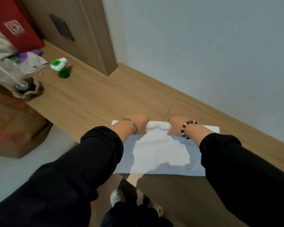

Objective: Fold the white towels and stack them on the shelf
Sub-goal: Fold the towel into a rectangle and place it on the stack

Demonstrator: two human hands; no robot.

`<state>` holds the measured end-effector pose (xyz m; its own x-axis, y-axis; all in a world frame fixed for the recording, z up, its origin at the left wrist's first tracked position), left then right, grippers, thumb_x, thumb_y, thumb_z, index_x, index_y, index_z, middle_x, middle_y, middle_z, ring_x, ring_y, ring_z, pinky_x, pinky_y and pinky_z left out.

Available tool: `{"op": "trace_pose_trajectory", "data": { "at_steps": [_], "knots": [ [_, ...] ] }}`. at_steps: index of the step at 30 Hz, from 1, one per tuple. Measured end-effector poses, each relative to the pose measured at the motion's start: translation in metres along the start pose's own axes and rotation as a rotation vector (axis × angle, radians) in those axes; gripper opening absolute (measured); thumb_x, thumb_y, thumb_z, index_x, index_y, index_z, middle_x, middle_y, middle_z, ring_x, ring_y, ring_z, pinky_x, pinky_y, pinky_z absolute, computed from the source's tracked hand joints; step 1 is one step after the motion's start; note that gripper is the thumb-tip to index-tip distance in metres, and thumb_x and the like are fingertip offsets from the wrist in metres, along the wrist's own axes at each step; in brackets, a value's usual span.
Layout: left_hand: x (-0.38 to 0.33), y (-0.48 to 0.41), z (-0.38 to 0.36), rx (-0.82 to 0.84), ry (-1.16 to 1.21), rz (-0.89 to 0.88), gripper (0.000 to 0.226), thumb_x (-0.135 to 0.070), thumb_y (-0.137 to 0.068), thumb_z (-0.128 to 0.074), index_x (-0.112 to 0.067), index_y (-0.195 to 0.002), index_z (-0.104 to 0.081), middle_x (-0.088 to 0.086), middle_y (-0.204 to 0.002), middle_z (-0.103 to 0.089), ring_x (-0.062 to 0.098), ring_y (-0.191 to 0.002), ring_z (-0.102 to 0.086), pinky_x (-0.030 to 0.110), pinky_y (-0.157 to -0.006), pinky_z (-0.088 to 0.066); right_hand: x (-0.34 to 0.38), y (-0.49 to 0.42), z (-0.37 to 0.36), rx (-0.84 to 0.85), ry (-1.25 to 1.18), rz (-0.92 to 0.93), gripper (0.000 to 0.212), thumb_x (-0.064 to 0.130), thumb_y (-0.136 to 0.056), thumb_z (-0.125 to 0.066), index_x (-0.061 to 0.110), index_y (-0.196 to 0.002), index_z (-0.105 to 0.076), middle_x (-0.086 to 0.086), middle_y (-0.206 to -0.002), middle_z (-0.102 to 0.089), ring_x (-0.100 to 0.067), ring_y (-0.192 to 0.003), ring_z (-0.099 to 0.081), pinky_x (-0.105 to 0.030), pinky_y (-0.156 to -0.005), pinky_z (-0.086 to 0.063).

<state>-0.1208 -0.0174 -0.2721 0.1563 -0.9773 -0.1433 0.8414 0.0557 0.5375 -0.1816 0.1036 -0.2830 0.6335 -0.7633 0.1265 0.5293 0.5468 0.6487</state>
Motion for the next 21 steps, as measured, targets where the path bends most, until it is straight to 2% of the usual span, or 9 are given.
{"op": "trace_pose_trajectory", "data": {
  "at_steps": [2,4,8,10,13,16,19,21],
  "knots": [
    [0.017,0.016,0.018,-0.051,-0.006,0.039,0.020,-0.032,-0.082,-0.066,-0.023,-0.089,-0.050,0.004,-0.099,-0.063,0.025,-0.082,-0.054,0.031,-0.065,-0.039,0.022,0.002,0.023,-0.064,0.027,0.031,0.026,0.037,-0.088,-0.063,0.014,-0.093,-0.054,-0.001,-0.079,-0.057,-0.020,-0.070,-0.056,-0.028,-0.056,-0.039],
    [0.038,0.037,0.036,-0.106,0.006,0.078,0.018,-0.032,-0.081,-0.067,-0.022,-0.090,-0.055,0.006,-0.098,-0.064,0.027,-0.083,-0.056,0.030,-0.064,-0.039,0.050,0.005,0.047,-0.116,0.063,0.068,0.025,0.036,-0.087,-0.064,0.013,-0.093,-0.057,-0.001,-0.075,-0.056,-0.020,-0.068,-0.057,-0.027,-0.054,-0.039],
    [0.092,0.081,0.072,-0.231,-0.028,0.142,0.023,-0.033,-0.081,-0.064,-0.018,-0.099,-0.064,0.009,-0.099,-0.066,0.032,-0.091,-0.062,0.032,-0.065,-0.044,0.113,0.008,0.091,-0.182,0.097,0.131,0.024,0.034,-0.084,-0.068,0.012,-0.093,-0.063,-0.004,-0.080,-0.064,-0.020,-0.069,-0.060,-0.027,-0.055,-0.040],
    [0.122,0.107,0.088,-0.287,-0.043,0.161,0.022,-0.035,-0.083,-0.062,-0.018,-0.098,-0.063,0.009,-0.099,-0.066,0.032,-0.091,-0.062,0.033,-0.066,-0.044,0.151,0.007,0.112,-0.224,0.123,0.162,0.024,0.036,-0.083,-0.070,0.014,-0.086,-0.061,-0.004,-0.078,-0.062,-0.018,-0.065,-0.057,-0.026,-0.052,-0.038],
    [0.175,0.151,0.109,-0.383,-0.040,0.192,0.020,-0.035,-0.085,-0.060,-0.019,-0.096,-0.060,0.008,-0.100,-0.065,0.032,-0.091,-0.060,0.034,-0.067,-0.043,0.216,0.004,0.140,-0.292,0.164,0.201,0.030,0.041,-0.082,-0.070,0.017,-0.073,-0.056,-0.003,-0.070,-0.060,-0.015,-0.058,-0.054,-0.025,-0.046,-0.035],
    [0.237,0.197,0.116,-0.439,-0.025,0.248,0.018,-0.032,-0.085,-0.060,-0.019,-0.097,-0.061,0.009,-0.102,-0.065,0.032,-0.094,-0.060,0.035,-0.071,-0.044,0.291,-0.005,0.158,-0.346,0.183,0.237,0.032,0.037,-0.084,-0.067,0.015,-0.065,-0.054,-0.005,-0.065,-0.059,-0.018,-0.056,-0.055,-0.025,-0.046,-0.036],
    [0.300,0.242,0.110,-0.482,-0.001,0.310,0.017,-0.031,-0.085,-0.060,-0.020,-0.097,-0.061,0.008,-0.101,-0.065,0.031,-0.095,-0.060,0.033,-0.069,-0.042,0.375,-0.013,0.166,-0.390,0.218,0.319,0.032,0.037,-0.084,-0.065,0.017,-0.064,-0.050,-0.003,-0.064,-0.056,-0.018,-0.054,-0.052,-0.025,-0.046,-0.034],
    [0.342,0.271,0.101,-0.505,0.039,0.355,0.011,-0.030,-0.085,-0.060,-0.022,-0.093,-0.058,0.006,-0.099,-0.065,0.029,-0.093,-0.060,0.032,-0.067,-0.040,0.428,-0.022,0.167,-0.395,0.240,0.373,0.029,0.038,-0.084,-0.065,0.018,-0.067,-0.053,-0.003,-0.067,-0.058,-0.018,-0.057,-0.053,-0.026,-0.047,-0.035]
  ]
}}
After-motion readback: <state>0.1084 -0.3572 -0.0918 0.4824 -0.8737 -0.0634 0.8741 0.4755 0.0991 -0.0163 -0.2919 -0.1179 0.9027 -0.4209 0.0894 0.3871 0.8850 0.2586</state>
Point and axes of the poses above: each hand's wrist, its own y-axis away from the middle knuckle, its own z-axis out of the back of the hand, x = y × z, the point moved 10 cm from there along -y, towards the middle knuckle
